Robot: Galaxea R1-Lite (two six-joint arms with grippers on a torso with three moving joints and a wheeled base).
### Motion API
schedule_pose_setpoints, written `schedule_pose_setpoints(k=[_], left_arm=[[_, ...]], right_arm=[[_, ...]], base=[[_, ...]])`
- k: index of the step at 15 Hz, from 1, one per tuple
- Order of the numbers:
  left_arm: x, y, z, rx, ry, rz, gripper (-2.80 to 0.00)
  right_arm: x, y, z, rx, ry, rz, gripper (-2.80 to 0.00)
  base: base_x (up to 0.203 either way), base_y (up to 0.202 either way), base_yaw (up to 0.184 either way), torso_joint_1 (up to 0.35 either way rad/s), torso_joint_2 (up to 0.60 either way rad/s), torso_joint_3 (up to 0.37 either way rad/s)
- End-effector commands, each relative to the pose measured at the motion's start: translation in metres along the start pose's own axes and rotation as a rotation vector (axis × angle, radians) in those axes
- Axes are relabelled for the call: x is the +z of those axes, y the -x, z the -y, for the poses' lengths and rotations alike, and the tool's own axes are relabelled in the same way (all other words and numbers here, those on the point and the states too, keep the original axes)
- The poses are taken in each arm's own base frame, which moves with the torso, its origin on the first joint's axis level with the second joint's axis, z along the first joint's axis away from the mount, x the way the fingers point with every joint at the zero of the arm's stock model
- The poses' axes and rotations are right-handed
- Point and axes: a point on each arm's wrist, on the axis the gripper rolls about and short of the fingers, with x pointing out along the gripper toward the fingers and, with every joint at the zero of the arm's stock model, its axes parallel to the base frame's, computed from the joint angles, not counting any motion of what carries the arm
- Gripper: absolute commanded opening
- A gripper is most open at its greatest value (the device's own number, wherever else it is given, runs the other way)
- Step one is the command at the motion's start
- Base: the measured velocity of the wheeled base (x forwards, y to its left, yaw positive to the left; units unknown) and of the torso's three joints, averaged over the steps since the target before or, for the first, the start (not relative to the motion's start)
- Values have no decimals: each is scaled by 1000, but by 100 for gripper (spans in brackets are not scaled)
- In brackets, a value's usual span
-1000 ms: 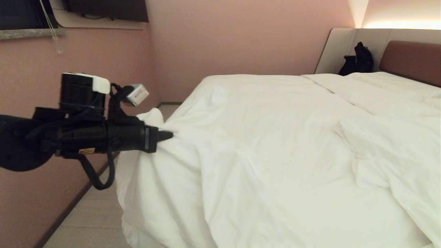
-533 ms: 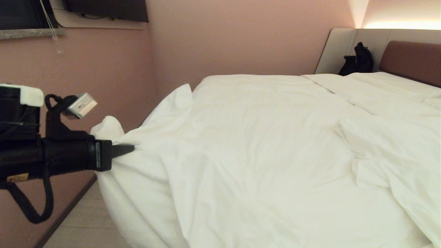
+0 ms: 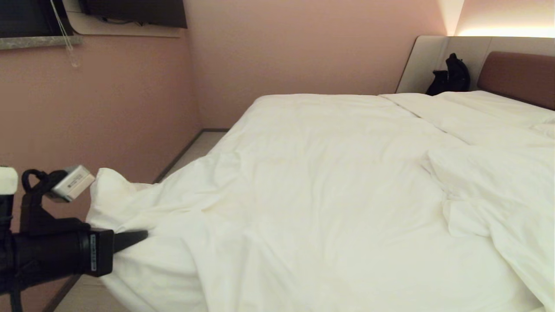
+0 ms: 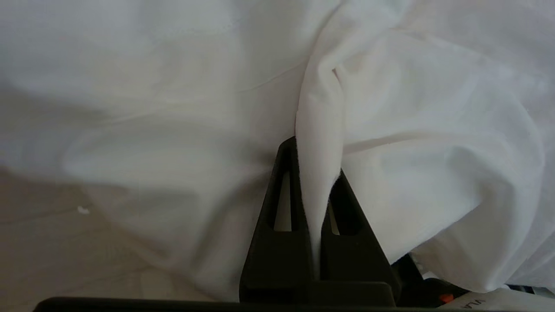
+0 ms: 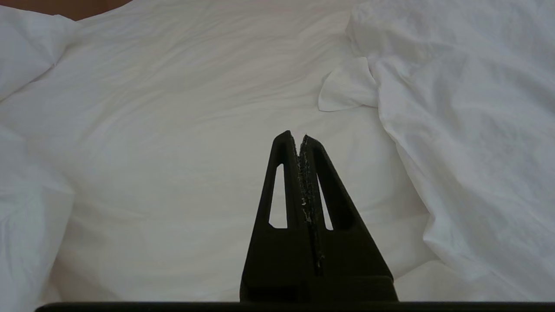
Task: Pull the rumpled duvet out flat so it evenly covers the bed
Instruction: Flatten the corners of the folded blanket
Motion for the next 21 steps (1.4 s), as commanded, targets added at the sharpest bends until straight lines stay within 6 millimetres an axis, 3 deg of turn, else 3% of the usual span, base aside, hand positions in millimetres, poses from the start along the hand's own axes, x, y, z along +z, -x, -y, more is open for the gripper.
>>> schedule_pose_setpoints(k=[1, 5, 7, 8, 12, 17, 19, 21], left_arm=[[-8, 5, -1, 65, 4, 9, -280], [-31, 1, -6, 132, 33, -61, -280], [-34, 0, -7, 131, 43, -70, -280], [-34, 0, -7, 132, 61, -73, 0], [-33, 5, -5, 125, 57, -47, 0], [-39, 38, 8, 90, 8, 93, 0], [-28, 51, 17, -2, -25, 166, 0], [-14, 48, 18, -63, -29, 166, 0]], right_arm=[[0, 0, 0, 0, -1, -1, -280], [0, 0, 0, 0, 0, -1, -280], [0, 0, 0, 0, 0, -1, -280], [0, 0, 0, 0, -1, -1, -280], [0, 0, 0, 0, -1, -1, -280], [0, 0, 0, 0, 0, -1, -280], [0, 0, 0, 0, -1, -1, -280], [0, 0, 0, 0, 0, -1, -280]], base=[[0, 0, 0, 0, 0, 0], [0, 0, 0, 0, 0, 0], [0, 0, 0, 0, 0, 0], [0, 0, 0, 0, 0, 0], [0, 0, 0, 0, 0, 0], [0, 0, 0, 0, 0, 0], [0, 0, 0, 0, 0, 0], [0, 0, 0, 0, 0, 0]])
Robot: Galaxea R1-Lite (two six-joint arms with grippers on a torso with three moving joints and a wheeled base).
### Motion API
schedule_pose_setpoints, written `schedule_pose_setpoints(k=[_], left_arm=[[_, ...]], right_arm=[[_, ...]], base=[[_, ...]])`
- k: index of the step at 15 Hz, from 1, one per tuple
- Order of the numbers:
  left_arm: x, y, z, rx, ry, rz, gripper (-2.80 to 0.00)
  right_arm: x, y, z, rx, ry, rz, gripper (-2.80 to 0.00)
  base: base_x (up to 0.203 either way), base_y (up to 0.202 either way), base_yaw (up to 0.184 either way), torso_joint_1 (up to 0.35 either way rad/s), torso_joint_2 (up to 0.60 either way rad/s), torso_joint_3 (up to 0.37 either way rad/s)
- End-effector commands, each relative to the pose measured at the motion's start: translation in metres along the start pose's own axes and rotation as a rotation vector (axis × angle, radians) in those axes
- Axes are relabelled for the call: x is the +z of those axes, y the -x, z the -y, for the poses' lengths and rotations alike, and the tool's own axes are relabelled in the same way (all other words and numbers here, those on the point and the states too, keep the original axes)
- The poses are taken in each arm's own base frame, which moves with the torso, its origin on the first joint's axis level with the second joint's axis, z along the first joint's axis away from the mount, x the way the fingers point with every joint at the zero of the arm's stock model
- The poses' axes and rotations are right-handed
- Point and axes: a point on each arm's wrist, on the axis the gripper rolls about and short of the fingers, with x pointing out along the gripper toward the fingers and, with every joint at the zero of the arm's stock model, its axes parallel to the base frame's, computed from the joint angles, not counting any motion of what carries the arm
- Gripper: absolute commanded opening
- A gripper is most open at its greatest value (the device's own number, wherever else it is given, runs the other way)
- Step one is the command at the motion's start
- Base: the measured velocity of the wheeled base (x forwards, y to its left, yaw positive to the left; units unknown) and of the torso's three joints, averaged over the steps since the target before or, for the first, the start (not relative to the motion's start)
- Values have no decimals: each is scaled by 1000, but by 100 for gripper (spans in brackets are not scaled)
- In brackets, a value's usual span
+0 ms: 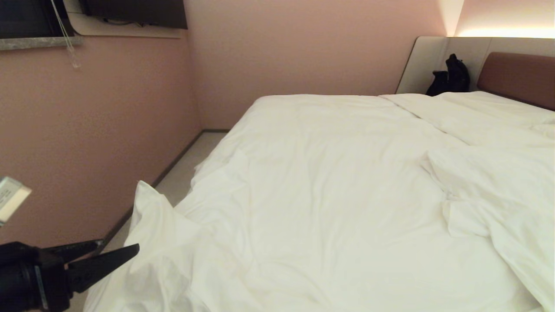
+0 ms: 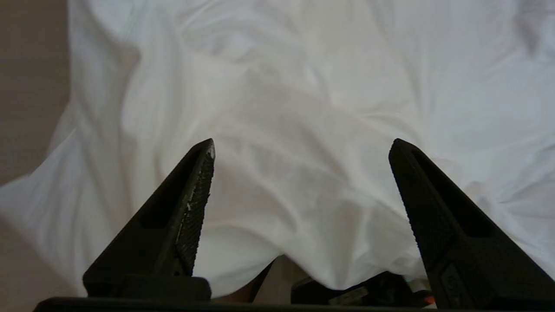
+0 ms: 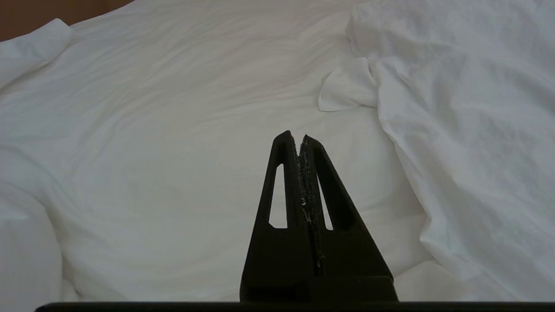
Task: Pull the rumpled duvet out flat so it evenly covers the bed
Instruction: Flatten the corners of the folded blanket
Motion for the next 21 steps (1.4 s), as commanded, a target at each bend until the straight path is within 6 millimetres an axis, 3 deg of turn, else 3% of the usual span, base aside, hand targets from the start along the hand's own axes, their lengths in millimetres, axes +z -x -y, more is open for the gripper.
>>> schedule_pose_setpoints(k=[1, 4, 5, 9, 14, 17, 21], left_arm=[[12, -7, -1, -15, 2, 0, 0], [37, -25, -5, -22, 3, 3, 0], [45, -31, -6, -24, 1, 8, -280], [71, -80, -23, -21, 19, -29, -280], [107, -183, -65, 81, 70, -58, -280], [113, -195, -70, 269, 162, -11, -280], [105, -192, -49, 455, 307, 7, -280]], right_arm=[[0, 0, 0, 0, -1, -1, -280], [0, 0, 0, 0, 0, -1, -280], [0, 0, 0, 0, 0, -1, -280], [0, 0, 0, 0, 0, -1, -280], [0, 0, 0, 0, 0, -1, -280], [0, 0, 0, 0, -1, -1, -280], [0, 0, 0, 0, -1, -1, -280]], base=[[0, 0, 0, 0, 0, 0], [0, 0, 0, 0, 0, 0], [0, 0, 0, 0, 0, 0], [0, 0, 0, 0, 0, 0], [0, 0, 0, 0, 0, 0], [0, 0, 0, 0, 0, 0], [0, 0, 0, 0, 0, 0]])
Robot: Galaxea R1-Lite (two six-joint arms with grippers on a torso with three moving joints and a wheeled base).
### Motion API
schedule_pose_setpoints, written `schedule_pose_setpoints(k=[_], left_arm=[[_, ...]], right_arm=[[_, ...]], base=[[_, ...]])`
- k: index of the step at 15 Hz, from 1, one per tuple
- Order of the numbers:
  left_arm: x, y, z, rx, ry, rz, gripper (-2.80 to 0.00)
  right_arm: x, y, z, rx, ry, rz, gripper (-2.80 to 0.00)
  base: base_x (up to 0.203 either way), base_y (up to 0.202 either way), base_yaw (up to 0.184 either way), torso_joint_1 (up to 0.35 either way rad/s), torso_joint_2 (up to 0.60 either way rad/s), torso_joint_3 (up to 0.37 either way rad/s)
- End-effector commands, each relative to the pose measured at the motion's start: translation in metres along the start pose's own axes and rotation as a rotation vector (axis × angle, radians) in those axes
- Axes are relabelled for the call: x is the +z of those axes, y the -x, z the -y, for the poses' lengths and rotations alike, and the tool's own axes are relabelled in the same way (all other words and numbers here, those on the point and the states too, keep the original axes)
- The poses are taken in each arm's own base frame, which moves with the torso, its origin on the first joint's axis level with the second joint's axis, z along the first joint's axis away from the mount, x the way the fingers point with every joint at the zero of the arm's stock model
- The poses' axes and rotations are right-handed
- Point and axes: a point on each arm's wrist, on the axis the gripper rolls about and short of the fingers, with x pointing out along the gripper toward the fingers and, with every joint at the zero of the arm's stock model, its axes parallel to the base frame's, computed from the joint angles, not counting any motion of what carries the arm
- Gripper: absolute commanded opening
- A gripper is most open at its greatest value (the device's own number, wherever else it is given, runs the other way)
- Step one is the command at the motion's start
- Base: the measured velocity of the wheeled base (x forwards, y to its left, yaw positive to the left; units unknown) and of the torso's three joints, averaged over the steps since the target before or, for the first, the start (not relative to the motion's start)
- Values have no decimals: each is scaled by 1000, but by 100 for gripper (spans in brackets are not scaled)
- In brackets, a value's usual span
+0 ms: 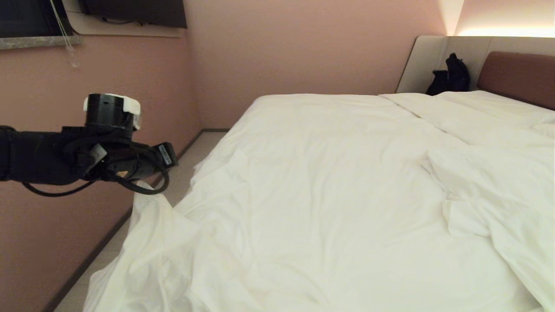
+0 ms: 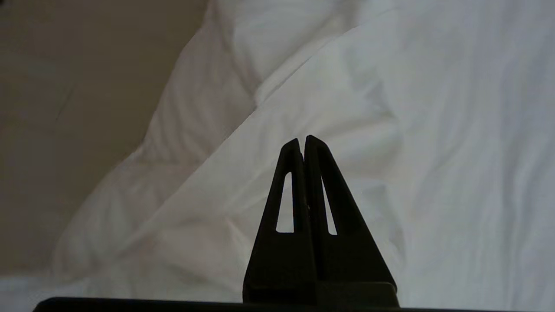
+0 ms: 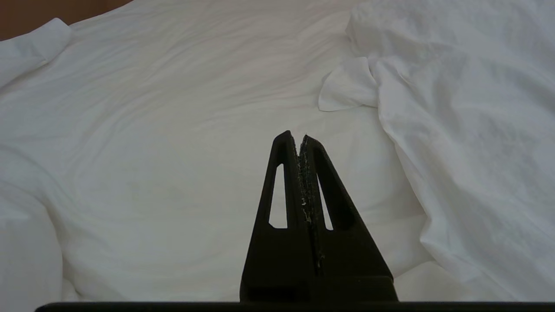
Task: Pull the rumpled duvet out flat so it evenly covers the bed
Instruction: Flatten the corners of the folded blanket
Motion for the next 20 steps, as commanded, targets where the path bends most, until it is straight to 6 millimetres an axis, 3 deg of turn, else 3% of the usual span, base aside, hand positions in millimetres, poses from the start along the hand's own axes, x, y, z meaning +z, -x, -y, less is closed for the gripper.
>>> schedule_pose_setpoints(k=[1, 6, 11, 17, 20], left_arm=[[-3, 15, 6, 9, 23, 16, -280], [-4, 72, 7, -38, 37, 70, -280], [-18, 107, -5, -46, 37, 89, -280], [-24, 127, -11, -48, 72, 78, -280], [-25, 155, -15, -58, 76, 96, -280]], right_arm=[[0, 0, 0, 0, 0, -1, -280], [0, 0, 0, 0, 0, -1, -280], [0, 0, 0, 0, 0, -1, -280], [0, 0, 0, 0, 0, -1, -280], [0, 0, 0, 0, -1, -1, -280]], base=[[0, 0, 0, 0, 0, 0], [0, 0, 0, 0, 0, 0], [0, 0, 0, 0, 0, 0], [0, 0, 0, 0, 0, 0], [0, 0, 0, 0, 0, 0]])
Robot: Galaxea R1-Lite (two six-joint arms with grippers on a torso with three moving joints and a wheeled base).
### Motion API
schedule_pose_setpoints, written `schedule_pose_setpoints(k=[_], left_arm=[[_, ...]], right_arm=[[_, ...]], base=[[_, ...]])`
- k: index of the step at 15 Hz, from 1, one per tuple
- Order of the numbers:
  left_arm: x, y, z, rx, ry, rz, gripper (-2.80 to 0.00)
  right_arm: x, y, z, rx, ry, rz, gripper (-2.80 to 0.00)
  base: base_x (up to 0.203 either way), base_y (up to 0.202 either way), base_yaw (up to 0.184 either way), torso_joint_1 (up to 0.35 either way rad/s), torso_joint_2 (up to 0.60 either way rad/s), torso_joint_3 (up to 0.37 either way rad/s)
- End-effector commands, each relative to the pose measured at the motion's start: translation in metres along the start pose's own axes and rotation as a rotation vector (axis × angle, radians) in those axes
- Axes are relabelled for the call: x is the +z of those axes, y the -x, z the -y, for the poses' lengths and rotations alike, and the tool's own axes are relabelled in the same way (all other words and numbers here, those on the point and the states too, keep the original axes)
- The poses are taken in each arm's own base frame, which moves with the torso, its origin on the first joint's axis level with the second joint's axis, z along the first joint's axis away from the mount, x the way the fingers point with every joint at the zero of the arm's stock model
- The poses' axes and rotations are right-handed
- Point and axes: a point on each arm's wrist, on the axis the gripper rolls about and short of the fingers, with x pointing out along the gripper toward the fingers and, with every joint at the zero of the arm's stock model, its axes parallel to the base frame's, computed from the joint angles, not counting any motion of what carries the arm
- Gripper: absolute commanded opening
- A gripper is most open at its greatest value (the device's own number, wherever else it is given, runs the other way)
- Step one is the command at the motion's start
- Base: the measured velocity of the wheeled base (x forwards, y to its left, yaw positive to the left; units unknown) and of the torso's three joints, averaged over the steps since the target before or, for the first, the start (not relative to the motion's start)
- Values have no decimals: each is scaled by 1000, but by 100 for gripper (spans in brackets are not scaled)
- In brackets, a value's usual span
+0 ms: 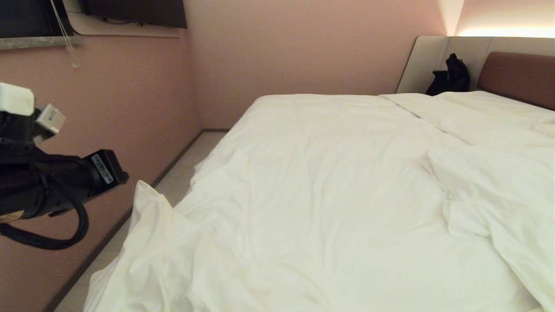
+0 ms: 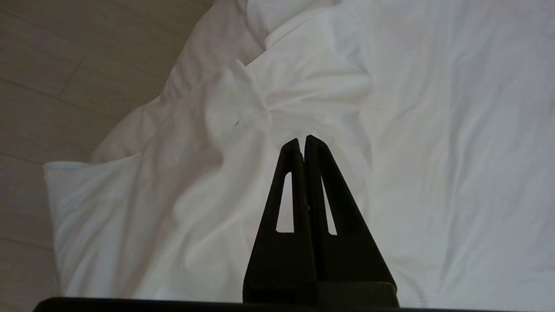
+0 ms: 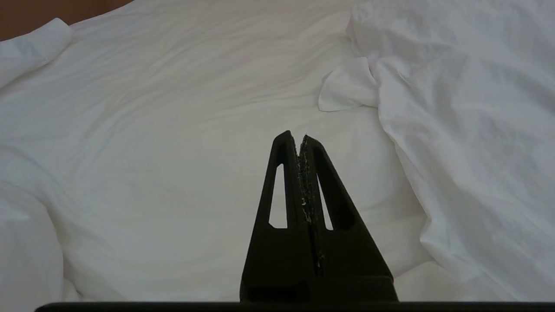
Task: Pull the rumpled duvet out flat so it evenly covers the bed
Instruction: Flatten the corners of the folded blanket
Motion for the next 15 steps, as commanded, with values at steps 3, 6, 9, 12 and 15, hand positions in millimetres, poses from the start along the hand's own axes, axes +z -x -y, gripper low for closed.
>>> schedule_pose_setpoints(k=[3, 6, 9, 12, 15], left_arm=[[4, 60, -6, -55, 4, 101, -280], [-2, 104, -16, -92, -35, 160, -280], [-15, 134, -27, -121, -79, 208, -280], [-36, 156, -43, -126, -136, 261, -280], [-52, 175, -58, -43, -180, 343, -280]], right_arm=[[0, 0, 0, 0, 0, 0, -280], [0, 0, 0, 0, -1, 0, -280], [0, 0, 0, 0, -1, 0, -280], [0, 0, 0, 0, 0, 0, -280], [0, 0, 0, 0, 0, 0, -280]], base=[[0, 0, 0, 0, 0, 0], [0, 0, 0, 0, 0, 0], [0, 0, 0, 0, 0, 0], [0, 0, 0, 0, 0, 0], [0, 0, 0, 0, 0, 0]])
